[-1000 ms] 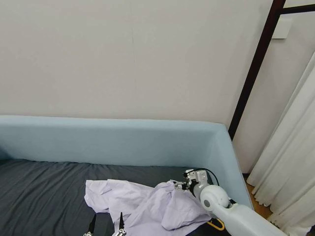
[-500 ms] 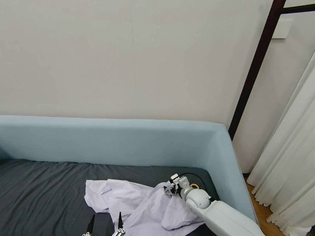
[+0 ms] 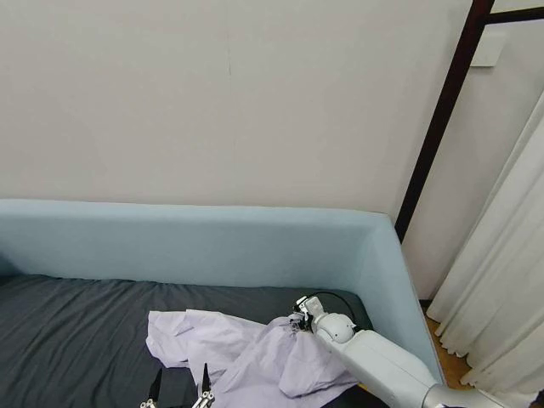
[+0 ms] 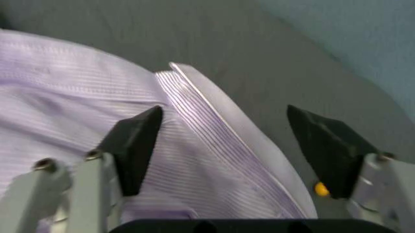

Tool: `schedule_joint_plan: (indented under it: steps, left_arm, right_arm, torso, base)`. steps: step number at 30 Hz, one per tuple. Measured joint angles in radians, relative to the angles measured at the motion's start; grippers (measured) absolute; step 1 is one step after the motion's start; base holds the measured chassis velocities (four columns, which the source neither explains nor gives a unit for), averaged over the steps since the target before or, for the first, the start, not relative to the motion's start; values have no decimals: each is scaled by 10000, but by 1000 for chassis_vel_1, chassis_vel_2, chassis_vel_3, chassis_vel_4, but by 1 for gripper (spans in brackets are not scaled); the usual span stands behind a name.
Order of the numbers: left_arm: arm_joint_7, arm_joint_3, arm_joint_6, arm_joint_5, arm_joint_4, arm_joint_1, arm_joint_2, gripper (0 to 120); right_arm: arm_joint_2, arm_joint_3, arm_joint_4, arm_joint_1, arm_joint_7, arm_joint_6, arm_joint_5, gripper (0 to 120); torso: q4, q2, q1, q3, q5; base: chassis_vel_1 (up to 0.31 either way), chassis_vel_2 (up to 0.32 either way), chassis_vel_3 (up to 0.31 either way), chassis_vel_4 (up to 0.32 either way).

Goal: Pick up the clothes from the sofa and hang them on the clothes hanger.

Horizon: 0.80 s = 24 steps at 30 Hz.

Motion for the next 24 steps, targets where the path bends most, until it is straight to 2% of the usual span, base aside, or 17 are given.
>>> schedule_joint_plan:
  steps: [2, 7, 8, 11, 13, 16, 17, 20, 24]
  left_arm:
    - [0, -6, -8, -14, 0, 0, 7, 100]
    - [0, 3, -15, -34, 40, -85, 18, 100]
    - [0, 3, -15, -34, 40, -85, 18, 100]
    - [0, 14, -12, -40, 39, -98, 20, 100]
    - [0, 14, -12, -41, 39, -98, 20, 100]
    - [0, 14, -10, -55, 39, -91, 19, 100]
    - [0, 14, -10, -55, 39, -91, 19, 100]
    - [0, 15, 2, -56, 36, -103, 25, 100]
    - [0, 16, 26, -57, 29, -120, 44, 100]
  right_arm:
    - [-35, -43, 9, 0, -38, -26, -1, 67]
    - [-92, -212, 89, -4, -141, -147, -20, 43]
    - [-92, -212, 89, -4, -141, -147, -20, 43]
    - [-81, -211, 76, -53, -142, -136, -33, 30]
    - [-89, -211, 76, -57, -141, -125, -33, 27]
    - [-156, -202, 142, -71, -106, -116, -28, 12]
    - [-156, -202, 142, -71, -106, -116, -28, 12]
    - [-266, -208, 310, -81, -51, -110, 29, 0]
    - [-450, -212, 715, -116, 35, -95, 97, 0]
  torso:
    - [0, 0, 0, 0, 0]
    - [1, 0, 0, 0, 0]
    - [1, 0, 0, 0, 0]
    - [1, 0, 0, 0, 0]
    - [1, 0, 0, 0, 0]
    - [2, 0, 0, 0, 0]
    - [2, 0, 0, 0, 0]
    - [1, 0, 0, 0, 0]
    - [2, 0, -2, 0, 0]
  base:
    - [0, 0, 0, 0]
    - [0, 0, 0, 0]
    - [0, 0, 0, 0]
    - [0, 0, 0, 0]
    - [0, 0, 0, 0]
    - [0, 0, 0, 0]
    - [0, 0, 0, 0]
    - [0, 0, 0, 0]
    - [0, 0, 0, 0]
